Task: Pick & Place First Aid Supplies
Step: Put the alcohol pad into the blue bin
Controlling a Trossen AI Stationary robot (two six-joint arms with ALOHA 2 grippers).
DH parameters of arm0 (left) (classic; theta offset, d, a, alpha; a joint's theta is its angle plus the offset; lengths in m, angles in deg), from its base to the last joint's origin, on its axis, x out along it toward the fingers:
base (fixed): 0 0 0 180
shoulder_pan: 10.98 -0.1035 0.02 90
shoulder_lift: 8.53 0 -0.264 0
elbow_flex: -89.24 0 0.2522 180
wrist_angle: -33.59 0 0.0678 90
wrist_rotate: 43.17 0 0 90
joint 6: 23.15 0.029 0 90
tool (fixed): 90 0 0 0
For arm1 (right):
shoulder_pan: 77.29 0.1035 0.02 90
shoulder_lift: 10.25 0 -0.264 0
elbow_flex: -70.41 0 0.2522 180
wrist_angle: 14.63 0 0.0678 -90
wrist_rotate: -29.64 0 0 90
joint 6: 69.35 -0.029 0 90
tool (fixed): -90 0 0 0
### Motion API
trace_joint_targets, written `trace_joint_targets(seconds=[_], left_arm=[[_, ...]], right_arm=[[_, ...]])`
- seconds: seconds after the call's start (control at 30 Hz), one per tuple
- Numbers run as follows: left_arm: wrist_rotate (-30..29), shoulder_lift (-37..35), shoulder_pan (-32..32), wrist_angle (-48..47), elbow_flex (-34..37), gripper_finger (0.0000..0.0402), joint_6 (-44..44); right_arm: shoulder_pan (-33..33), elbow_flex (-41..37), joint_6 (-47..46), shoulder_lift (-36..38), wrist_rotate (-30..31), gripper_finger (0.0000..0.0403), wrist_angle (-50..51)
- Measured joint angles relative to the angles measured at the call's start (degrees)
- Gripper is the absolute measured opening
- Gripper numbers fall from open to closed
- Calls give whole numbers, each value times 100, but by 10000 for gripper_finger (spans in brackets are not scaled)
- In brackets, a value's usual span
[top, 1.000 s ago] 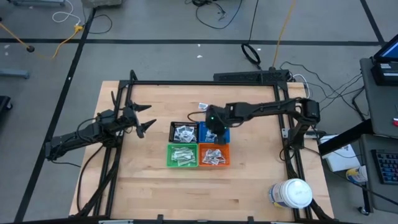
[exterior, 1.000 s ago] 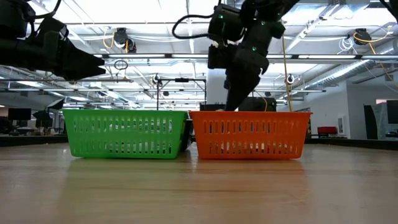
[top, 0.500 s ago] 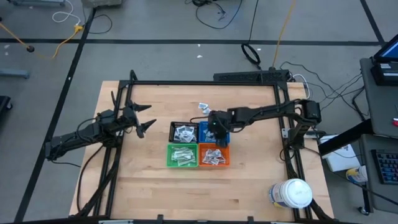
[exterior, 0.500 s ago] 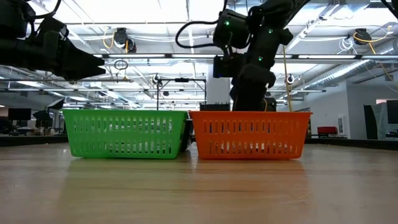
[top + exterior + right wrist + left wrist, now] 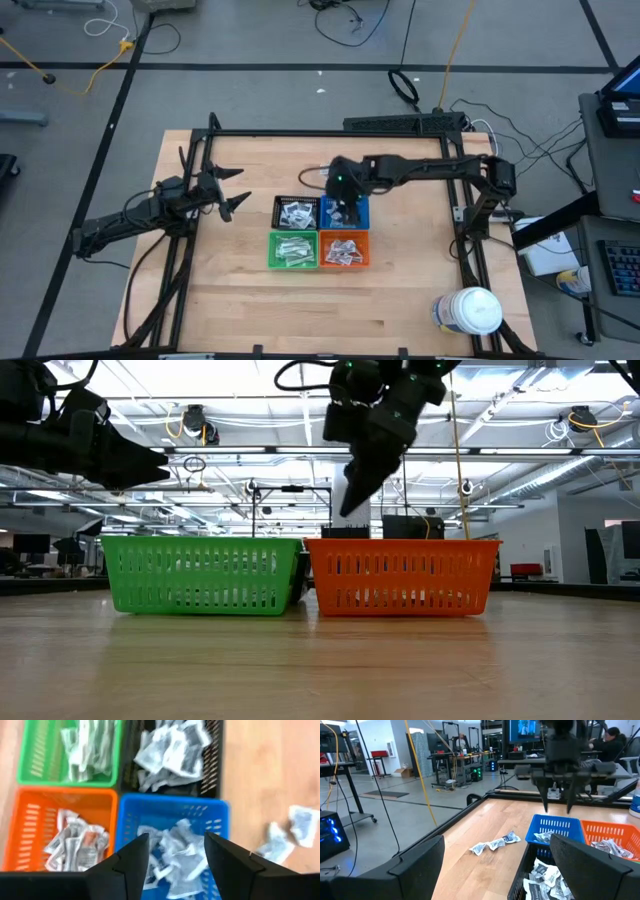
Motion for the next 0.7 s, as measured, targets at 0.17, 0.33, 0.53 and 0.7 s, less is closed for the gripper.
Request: trace_joint_targets(seconds=[0.17, 0.33, 0.53, 0.7], left_arm=[[0, 0, -2, 0, 0, 365, 0], [0, 0, 0, 0, 2, 365, 0], [0, 0, -2, 0, 0, 365, 0], [0, 0, -1, -1, 2, 365, 0]], right_arm=[[-144, 518, -4, -143, -171, 184, 105], [-277, 1249, 180, -645, -453, 185, 670], [-642, 1598, 465, -927, -449, 185, 743], [-1087, 1634, 476, -1029, -421, 187, 299]])
